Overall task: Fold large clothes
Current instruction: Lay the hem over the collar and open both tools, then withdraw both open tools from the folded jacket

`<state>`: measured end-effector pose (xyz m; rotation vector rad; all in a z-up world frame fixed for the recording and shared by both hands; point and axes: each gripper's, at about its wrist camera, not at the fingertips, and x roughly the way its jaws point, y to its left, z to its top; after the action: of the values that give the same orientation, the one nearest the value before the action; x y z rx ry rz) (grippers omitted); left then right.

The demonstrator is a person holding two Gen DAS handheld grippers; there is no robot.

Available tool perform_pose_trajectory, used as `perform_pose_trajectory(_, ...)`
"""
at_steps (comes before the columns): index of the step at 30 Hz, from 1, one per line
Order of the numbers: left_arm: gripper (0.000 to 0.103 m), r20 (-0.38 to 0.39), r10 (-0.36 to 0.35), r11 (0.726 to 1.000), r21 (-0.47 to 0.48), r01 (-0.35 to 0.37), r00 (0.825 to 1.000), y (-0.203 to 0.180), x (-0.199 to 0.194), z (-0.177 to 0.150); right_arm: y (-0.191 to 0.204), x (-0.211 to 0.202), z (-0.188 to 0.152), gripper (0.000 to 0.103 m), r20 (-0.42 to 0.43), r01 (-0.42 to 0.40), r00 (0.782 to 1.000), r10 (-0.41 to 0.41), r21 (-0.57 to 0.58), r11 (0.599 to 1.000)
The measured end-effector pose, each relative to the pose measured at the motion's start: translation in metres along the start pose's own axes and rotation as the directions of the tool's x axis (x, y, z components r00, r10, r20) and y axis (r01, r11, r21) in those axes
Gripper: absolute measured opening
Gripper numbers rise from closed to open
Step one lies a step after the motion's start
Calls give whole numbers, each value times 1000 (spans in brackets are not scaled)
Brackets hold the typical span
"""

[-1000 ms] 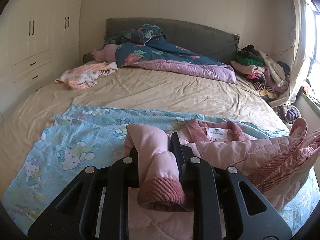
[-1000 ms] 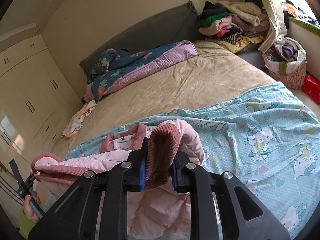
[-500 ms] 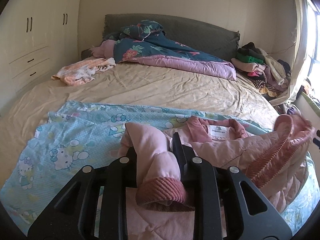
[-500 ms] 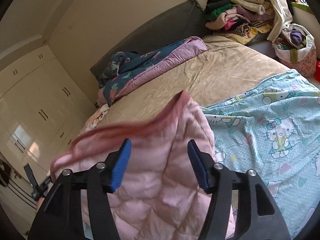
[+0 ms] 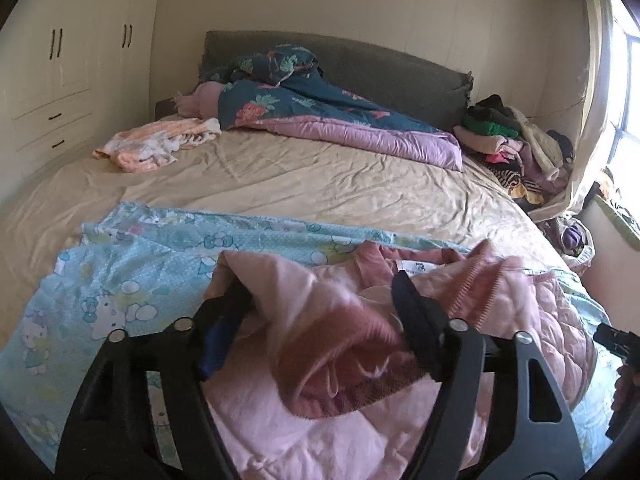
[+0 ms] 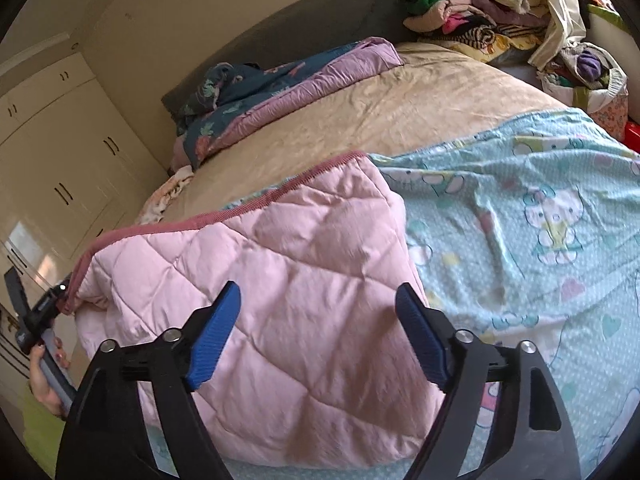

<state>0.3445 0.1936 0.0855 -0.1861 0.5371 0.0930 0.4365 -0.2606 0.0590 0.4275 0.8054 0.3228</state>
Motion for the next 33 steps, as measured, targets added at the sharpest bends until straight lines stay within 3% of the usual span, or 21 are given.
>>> perform_pose_trajectory(2,86,29,26,999,21,-27,999,-3,-7,2,-1,-2,-3,84,7,5,1000,-5,0,1000)
perform_pose_trajectory(6,90,70,42,998,43,-45,997,-5,-21,5,0,-8,-8,86,15,35,999,-34,-33,999)
perform_pose_trajectory(12,93,48,69,996,61,-72,996,3,-26,-2,10,-16,-15,88,26,101,995,-99,-127,987)
perform_pose_trajectory(18,93,-58,102,993,58,-98,993,28,-12,-39,15,-19,-26,90,32,173,985,-170,-225,959)
perform_pose_trajectory(24,93,-149,111,993,45,-105,983,42,5,-73,6,-6,-36,90,2,192,981,-196,-224,956)
perform_pose_trajectory(33,93,-243,61,998,-15,-67,968,56,29,-96,-3,18,-34,90,-15,238,968,-251,-266,934)
